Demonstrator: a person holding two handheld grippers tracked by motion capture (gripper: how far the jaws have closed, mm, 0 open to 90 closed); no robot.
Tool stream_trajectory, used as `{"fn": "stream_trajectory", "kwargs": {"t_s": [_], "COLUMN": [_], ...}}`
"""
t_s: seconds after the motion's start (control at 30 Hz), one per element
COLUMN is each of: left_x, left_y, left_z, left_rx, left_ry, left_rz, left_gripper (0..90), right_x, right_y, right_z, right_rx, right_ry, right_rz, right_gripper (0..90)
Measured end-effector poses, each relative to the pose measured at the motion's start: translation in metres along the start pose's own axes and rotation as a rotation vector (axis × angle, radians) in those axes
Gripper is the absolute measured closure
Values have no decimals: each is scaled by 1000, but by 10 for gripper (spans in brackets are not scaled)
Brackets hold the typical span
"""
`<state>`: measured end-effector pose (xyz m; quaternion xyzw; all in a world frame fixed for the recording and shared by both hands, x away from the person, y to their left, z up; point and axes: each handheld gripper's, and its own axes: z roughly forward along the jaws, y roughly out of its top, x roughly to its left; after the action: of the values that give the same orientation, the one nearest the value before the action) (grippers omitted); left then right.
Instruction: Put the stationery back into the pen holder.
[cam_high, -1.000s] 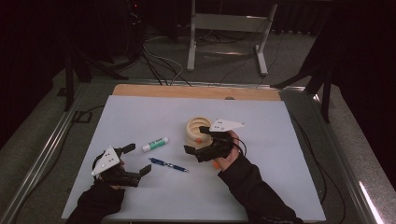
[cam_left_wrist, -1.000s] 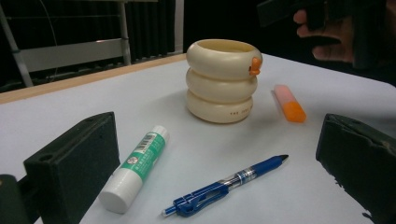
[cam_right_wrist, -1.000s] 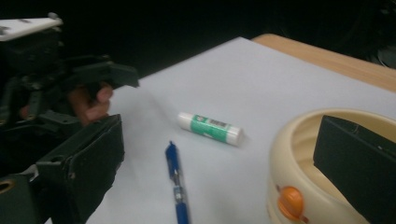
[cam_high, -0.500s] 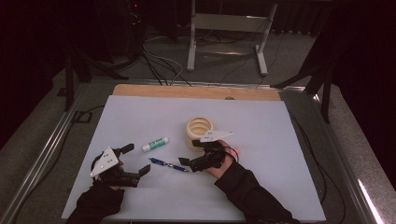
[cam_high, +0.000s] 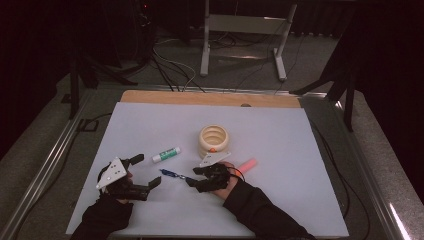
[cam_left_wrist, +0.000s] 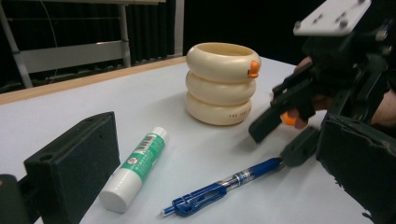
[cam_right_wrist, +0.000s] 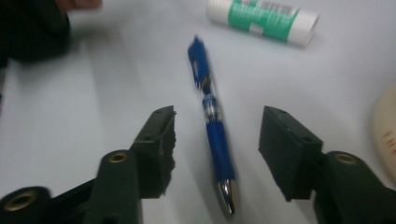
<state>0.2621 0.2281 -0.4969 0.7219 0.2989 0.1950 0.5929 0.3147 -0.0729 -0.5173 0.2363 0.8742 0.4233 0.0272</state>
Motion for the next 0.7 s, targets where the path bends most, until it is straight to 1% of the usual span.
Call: {"fn": "stream_trajectory", "kwargs": {"t_s": [0.07, 0.1, 0.13, 0.17, 0.2, 0.23, 0.27, 0.33, 0.37, 0.4, 0.43, 0.47, 0.5, 0.57, 0.63, 0.7], "left_x": [0, 0, 0, 0, 0, -1, -1, -1, -1, -2, -2, -3, -3, -2, -2, -2], "left_y": [0, 0, 0, 0, 1, 1, 1, 1, 0, 0, 0, 0, 0, -1, -1, -1], "left_z": [0, 0, 0, 1, 1, 1, 1, 1, 2, 2, 3, 3, 3, 4, 4, 4], "left_rx": [6, 9, 9, 14, 13, 10, 10, 10, 14, 14, 13, 9, 5, 0, -2, -5], "left_ry": [-2, -2, -2, 1, 3, 6, 6, 2, -16, -19, -20, -26, -32, -42, -50, -60], "left_rz": [-3, -6, -6, -3, 0, 5, 8, 10, 13, 15, 21, 22, 22, 22, 24, 21], "left_gripper": [0, 1, 0, 0, 1, 1, 1, 0, 0, 1, 0, 0, 0, 1, 0, 1], "right_x": [0, 0, 0, 0, 0, 1, 1, 1, 1, 3, 4, 6, 6, 6, 6, 6], "right_y": [-2, -2, -2, -3, -3, -4, -3, -3, -3, -3, -3, -3, -3, -2, -1, 1], "right_z": [4, 5, 5, 7, 9, 9, 9, 9, 9, 10, 10, 10, 11, 11, 11, 11], "right_rx": [19, 26, 26, 31, 45, 43, 46, 50, 54, 56, 61, 64, 64, 65, 76, 80], "right_ry": [-8, -7, -7, -6, -4, -12, -19, -23, -32, -57, -67, -74, -72, -69, -70, -71], "right_rz": [-9, -14, -14, -18, -29, -43, -52, -56, -65, -105, -141, -164, -173, -172, -153, -154], "right_gripper": [531, 569, 569, 593, 614, 649, 664, 680, 716, 739, 744, 763, 777, 799, 804, 806]}}
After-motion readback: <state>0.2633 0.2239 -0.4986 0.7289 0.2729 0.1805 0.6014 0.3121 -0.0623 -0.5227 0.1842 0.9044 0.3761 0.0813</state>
